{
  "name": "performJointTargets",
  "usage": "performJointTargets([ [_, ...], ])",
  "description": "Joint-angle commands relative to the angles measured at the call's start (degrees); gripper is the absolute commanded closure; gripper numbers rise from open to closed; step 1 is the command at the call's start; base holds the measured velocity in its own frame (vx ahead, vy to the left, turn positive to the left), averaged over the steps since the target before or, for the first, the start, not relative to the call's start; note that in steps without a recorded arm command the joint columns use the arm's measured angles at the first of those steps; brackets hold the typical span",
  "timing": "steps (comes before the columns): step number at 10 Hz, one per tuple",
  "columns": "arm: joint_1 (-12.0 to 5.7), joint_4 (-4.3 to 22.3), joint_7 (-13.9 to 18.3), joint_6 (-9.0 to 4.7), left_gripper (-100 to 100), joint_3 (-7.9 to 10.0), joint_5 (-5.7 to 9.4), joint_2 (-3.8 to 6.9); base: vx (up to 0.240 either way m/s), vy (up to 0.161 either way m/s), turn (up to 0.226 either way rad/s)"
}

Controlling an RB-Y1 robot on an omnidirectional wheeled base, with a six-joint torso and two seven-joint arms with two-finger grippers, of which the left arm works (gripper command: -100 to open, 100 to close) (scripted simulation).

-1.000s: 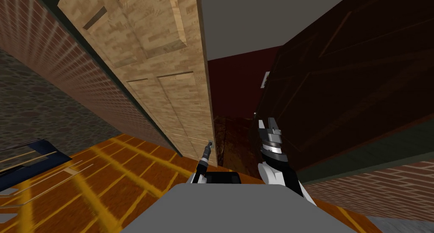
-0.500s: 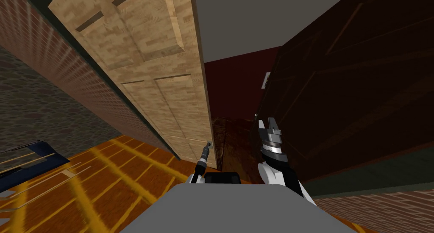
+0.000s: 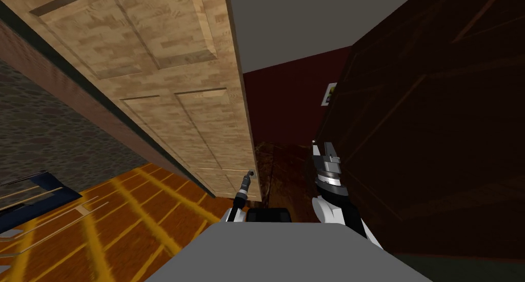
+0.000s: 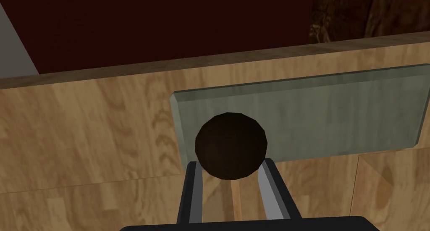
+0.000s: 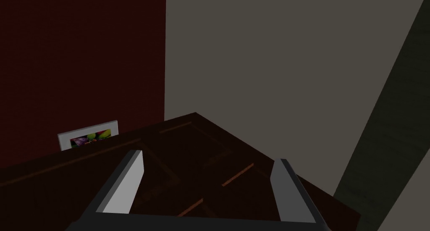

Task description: Push the door open

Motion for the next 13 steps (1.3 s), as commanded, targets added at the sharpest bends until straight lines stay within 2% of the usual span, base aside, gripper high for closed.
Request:
performJointTargets([
  [1,-0.64,1.2,-0.3,-0.88,100,1.69,0.69,0.67,0.151,-0.06,0.11],
  [2,0.27,-0.2,0.1,-0.28,-100,0.8,0.57,0.52,-0.064,-0.052,0.073],
  [5,0.99,-0.8,0.4,-0.44,-100,0.54,0.79,0.12,-0.21,-0.033,0.027],
  [8,1.96,-1.7,0.8,-0.66,-100,0.2,1.08,-1.13,-0.209,-0.05,0.04],
  [9,1.41,-0.9,0.7,-0.83,-100,0.36,1.06,-0.82,-0.084,-0.022,0.008],
  [10,1.12,-0.4,0.6,-1.16,-100,0.59,1.14,-0.46,0.085,-0.008,-0.027],
  [13,0.63,0.2,0.5,-1.54,-100,0.96,1.23,-0.28,0.177,-0.022,-0.018],
])
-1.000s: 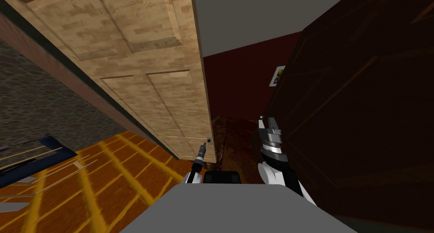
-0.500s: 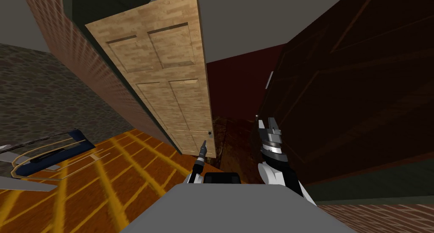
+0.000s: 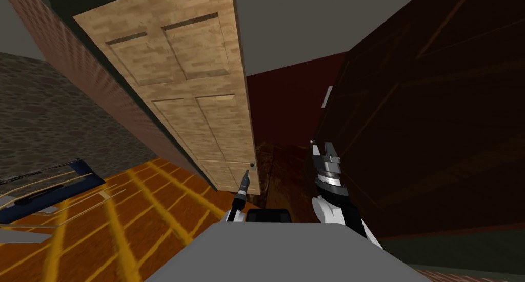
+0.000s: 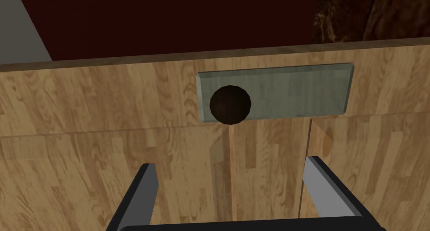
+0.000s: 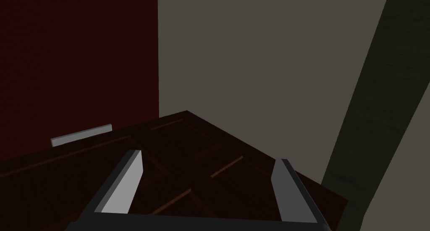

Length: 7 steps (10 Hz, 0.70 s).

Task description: Push the door open

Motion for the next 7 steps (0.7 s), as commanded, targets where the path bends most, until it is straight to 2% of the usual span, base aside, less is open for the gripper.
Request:
performJointTargets([
  [1,-0.41,0.6,-0.1,-0.37,-100,0.27,0.08,0.02,0.212,-0.028,-0.022],
  [5,-1.22,1.7,-0.3,-1.01,-100,0.89,0.24,-0.92,0.187,-0.018,-0.021],
  [6,-1.04,1.4,-0.3,-0.86,-100,0.79,0.21,-0.72,0.084,-0.025,0.02],
  [7,-1.04,1.4,-0.3,-0.86,100,0.79,0.21,-0.72,-0.021,0.004,-0.014],
])
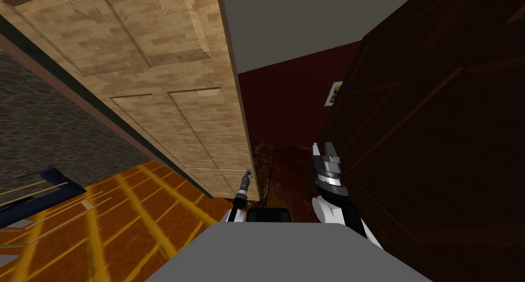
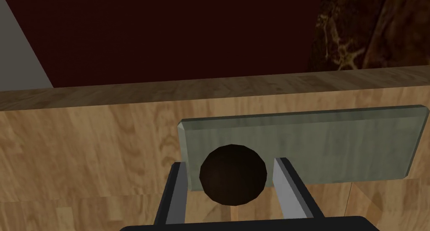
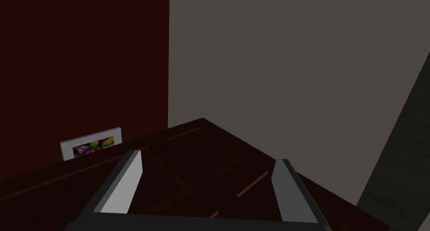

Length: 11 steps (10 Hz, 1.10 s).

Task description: Push the door open

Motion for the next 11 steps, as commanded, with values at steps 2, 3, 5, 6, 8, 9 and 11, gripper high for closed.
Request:
performJointTargets([
  [2,-0.01,0.0,0.0,0.03,100,0.0,0.0,0.01,-0.025,0.009,-0.01],
  [3,-0.01,0.0,0.0,0.03,100,0.0,0.0,0.01,-0.01,0.003,0.001],
  [5,-0.01,0.0,0.0,0.03,100,0.0,0.0,0.01,-0.003,0.0,0.001],
  [6,-0.08,0.2,-0.3,0.24,100,0.77,0.35,0.61,0.094,-0.034,0.027],
  [8,-0.2,0.3,-0.5,0.29,100,1.58,0.72,1.08,0.165,-0.068,0.05],
  [9,-0.28,0.3,-0.7,0.32,100,2.06,0.95,1.31,0.168,-0.056,0.027],
  [11,-0.45,0.5,-1.0,0.39,100,3.17,1.46,1.76,0.188,-0.048,0.043],
])
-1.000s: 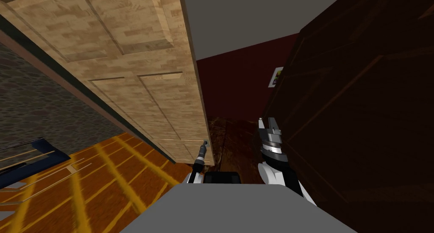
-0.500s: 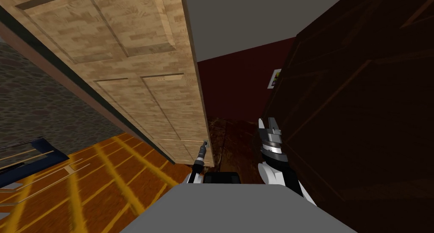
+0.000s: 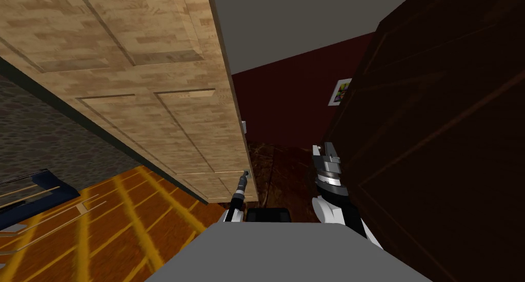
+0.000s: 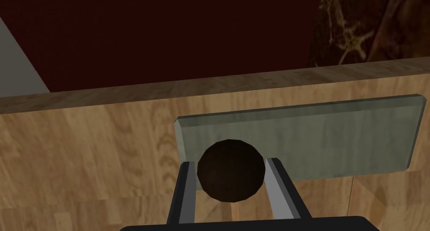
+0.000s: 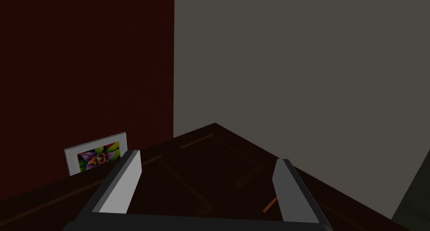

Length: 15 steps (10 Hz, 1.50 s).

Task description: Push the door open

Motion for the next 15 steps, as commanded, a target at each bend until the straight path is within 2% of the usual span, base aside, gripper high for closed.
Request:
performJointTargets([
  [1,-0.69,0.6,-0.4,-0.48,100,1.79,0.76,0.84,0.181,-0.052,0.044],
  [2,-0.69,0.6,-0.4,-0.48,100,1.79,0.76,0.84,0.139,-0.033,0.025],
  [4,-0.96,0.8,-0.9,-0.38,100,3.45,1.53,1.23,0.159,-0.03,0.1],
  [5,0.08,-0.8,-0.4,0.37,-100,2.6,1.42,0.97,-0.064,-0.081,0.075],
  [8,0.68,-1.4,-0.2,0.49,-100,2.49,1.72,0.43,-0.201,-0.064,0.033],
  [10,1.21,-2.0,0.0,0.59,-100,2.38,1.98,-0.49,-0.244,-0.089,0.05],
  [11,0.94,-1.6,-0.1,0.43,-100,2.44,1.91,-0.12,-0.108,-0.058,0.015],
  [15,0.75,-0.8,-0.3,-0.42,-100,2.88,2.1,0.21,0.161,0.004,-0.022],
])
